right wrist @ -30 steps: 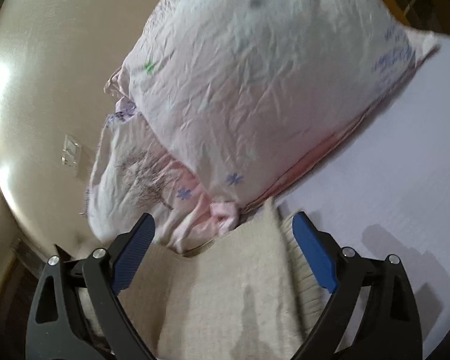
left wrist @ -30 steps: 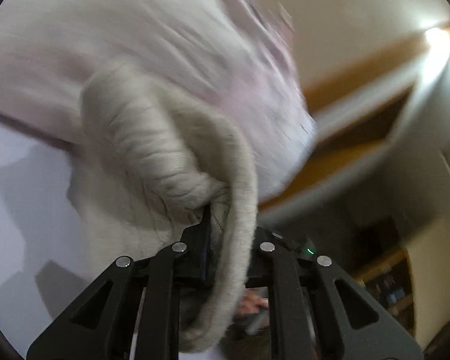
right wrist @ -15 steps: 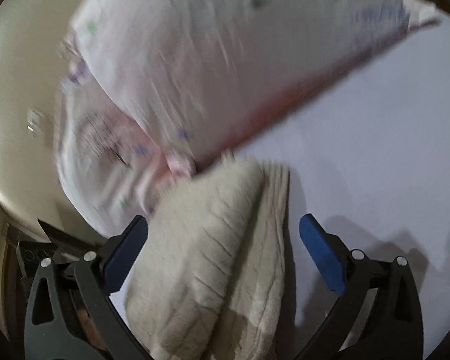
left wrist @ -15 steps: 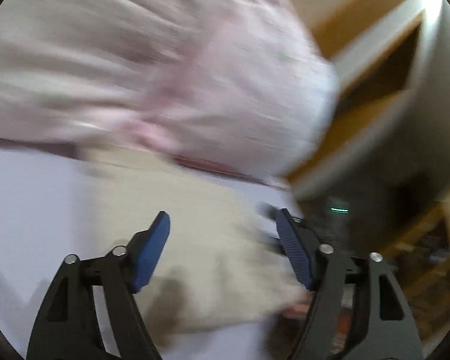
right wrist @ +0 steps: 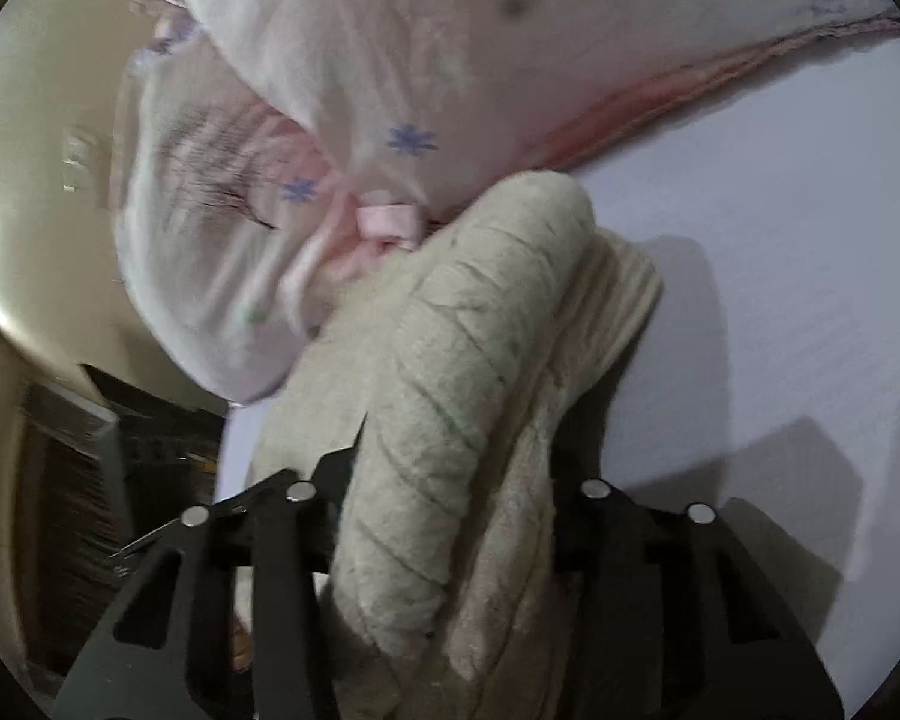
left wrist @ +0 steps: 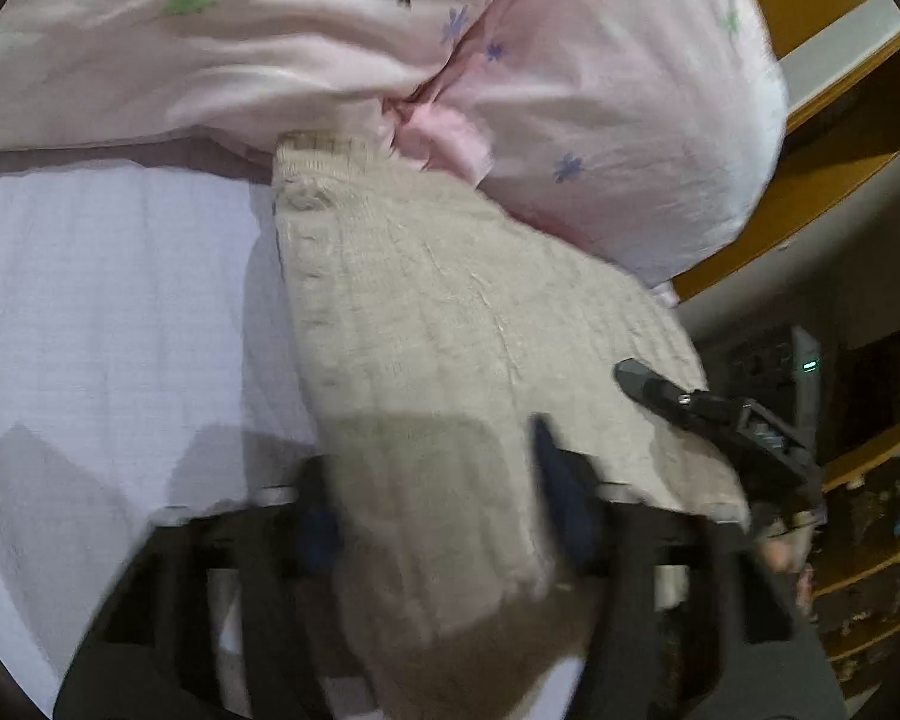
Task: Fold small clothes
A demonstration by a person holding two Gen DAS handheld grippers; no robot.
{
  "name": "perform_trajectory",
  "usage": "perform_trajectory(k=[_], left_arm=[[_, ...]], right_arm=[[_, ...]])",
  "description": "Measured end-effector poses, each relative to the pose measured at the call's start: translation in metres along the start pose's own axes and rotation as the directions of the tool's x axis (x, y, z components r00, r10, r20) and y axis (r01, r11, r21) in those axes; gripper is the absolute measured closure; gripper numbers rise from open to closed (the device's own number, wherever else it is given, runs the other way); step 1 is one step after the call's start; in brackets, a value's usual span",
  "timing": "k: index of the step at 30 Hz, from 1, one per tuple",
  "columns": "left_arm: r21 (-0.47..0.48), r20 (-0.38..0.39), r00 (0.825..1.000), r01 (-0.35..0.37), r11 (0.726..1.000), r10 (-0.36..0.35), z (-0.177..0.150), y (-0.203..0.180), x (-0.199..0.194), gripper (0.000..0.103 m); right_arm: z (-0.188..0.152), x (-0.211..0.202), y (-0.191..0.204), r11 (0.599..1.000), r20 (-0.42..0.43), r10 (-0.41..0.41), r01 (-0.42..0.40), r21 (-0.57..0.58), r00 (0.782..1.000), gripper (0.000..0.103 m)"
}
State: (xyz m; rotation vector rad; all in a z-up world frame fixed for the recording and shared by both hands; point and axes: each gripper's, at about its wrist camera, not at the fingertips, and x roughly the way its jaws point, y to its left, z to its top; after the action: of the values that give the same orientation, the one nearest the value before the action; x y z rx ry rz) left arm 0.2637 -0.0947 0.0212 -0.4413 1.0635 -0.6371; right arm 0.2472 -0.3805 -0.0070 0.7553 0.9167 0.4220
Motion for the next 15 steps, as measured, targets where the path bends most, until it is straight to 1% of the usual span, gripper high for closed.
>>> perform_trajectory(k=[1,2,4,5,6,7,8,9,10,11,12,13,14,15], left_arm=[[0.001,-0.001,0.999,0.035,0.999,-0.035,0.002,0.003,-0.012,0.063],[0.019,0.004,0.999,0.037,0.999,-0.037,0.0,0.005,-0.023,0.064],[0.082,0.044,0.999,-0.001,0.997,-0.002,-0.004,0.006,-0.053,0.064],[0.123,0.071,0.997,-0.052,0.991,0.043,-0.008,0.01,-0.073,0.063],[0.145,0.084,0.992,-0.1,0.984,0.089,-0.01,0.014,-0.081,0.06],[0.163,0.096,0.98,-0.185,0.969,0.171,-0.012,0.021,-0.089,0.056],[0.162,0.1,0.972,-0.225,0.961,0.211,-0.013,0.025,-0.09,0.054],[0.147,0.099,0.964,-0.258,0.955,0.245,-0.016,0.034,-0.094,0.052],[0.134,0.106,0.963,-0.261,0.956,0.248,-0.019,0.036,-0.097,0.052],[0.123,0.15,0.955,-0.276,0.953,0.257,-0.024,0.037,-0.108,0.052],[0.13,0.207,0.94,-0.3,0.945,0.27,-0.029,0.032,-0.119,0.052],[0.141,0.244,0.931,-0.312,0.94,0.272,-0.032,0.027,-0.127,0.05],[0.16,0.293,0.923,-0.306,0.939,0.251,-0.039,0.017,-0.137,0.048],[0.173,0.308,0.924,-0.287,0.942,0.225,-0.043,0.011,-0.14,0.046]], right_arm=[[-0.002,-0.001,0.004,0.999,0.003,0.044,-0.044,-0.003,0.999,0.063],[-0.006,0.001,0.011,0.994,-0.009,0.107,-0.107,-0.01,0.994,0.064],[-0.012,0.015,0.028,0.985,-0.055,0.167,-0.169,-0.036,0.984,0.064],[-0.015,0.024,0.036,0.983,-0.08,0.169,-0.174,-0.051,0.982,0.061],[-0.018,0.04,0.048,0.984,-0.12,0.143,-0.154,-0.086,0.982,0.058],[-0.021,0.052,0.055,0.987,-0.148,0.095,-0.113,-0.118,0.984,0.05],[-0.024,0.064,0.063,0.986,-0.167,-0.006,-0.023,-0.167,0.986,0.041],[-0.025,0.064,0.066,0.982,-0.154,-0.051,0.022,-0.186,0.987,0.039],[-0.025,0.056,0.067,0.982,-0.121,-0.073,0.05,-0.185,0.99,0.038],[-0.025,0.042,0.069,0.982,-0.065,-0.088,0.075,-0.176,0.994,0.037],[-0.027,0.021,0.073,0.982,0.021,-0.084,0.086,-0.17,0.996,0.037],[-0.029,0.006,0.076,0.983,0.062,-0.06,0.07,-0.172,0.996,0.038],[-0.033,-0.004,0.08,0.983,0.077,-0.034,0.048,-0.177,0.996,0.038],[-0.038,-0.009,0.086,0.981,0.066,-0.016,0.029,-0.19,0.998,0.039]])
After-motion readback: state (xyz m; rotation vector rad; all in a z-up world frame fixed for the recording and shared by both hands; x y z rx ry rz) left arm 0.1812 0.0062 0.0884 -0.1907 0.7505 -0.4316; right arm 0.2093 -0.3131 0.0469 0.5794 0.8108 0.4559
